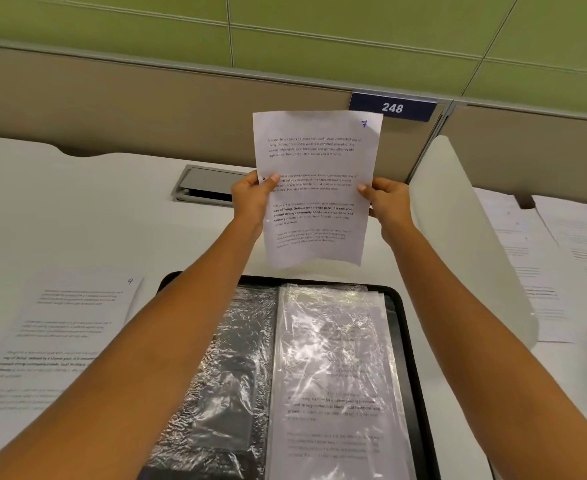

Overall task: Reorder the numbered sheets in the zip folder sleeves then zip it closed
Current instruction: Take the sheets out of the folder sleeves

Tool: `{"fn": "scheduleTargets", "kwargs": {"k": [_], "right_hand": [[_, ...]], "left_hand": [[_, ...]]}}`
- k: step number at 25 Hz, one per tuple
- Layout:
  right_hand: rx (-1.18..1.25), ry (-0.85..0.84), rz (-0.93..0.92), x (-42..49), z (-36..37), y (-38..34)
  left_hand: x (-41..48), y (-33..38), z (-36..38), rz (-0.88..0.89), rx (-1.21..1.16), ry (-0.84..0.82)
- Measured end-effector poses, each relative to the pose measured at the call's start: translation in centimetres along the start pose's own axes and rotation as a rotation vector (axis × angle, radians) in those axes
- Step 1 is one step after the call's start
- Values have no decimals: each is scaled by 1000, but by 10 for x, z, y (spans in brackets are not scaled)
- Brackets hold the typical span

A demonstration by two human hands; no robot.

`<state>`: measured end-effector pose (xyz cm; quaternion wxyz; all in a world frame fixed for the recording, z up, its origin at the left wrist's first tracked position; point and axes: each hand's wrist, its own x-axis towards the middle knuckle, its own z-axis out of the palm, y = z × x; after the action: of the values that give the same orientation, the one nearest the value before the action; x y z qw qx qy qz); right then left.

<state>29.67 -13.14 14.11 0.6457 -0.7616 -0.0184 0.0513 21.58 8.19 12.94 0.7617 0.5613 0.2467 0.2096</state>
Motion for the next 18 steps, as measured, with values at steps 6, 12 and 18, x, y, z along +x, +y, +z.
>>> {"fn": "scheduleTargets", "kwargs": {"k": [6, 12, 18], "right_hand": [[-36, -51, 17, -41, 41, -2], [-23, -164, 169, -101, 133, 13], [-57, -297, 281, -162, 243, 45]], "left_hand": [[-4, 3, -65, -3, 95, 98], [-10, 6, -182, -16, 288, 221], [-14, 6, -320, -102, 511, 322]]}}
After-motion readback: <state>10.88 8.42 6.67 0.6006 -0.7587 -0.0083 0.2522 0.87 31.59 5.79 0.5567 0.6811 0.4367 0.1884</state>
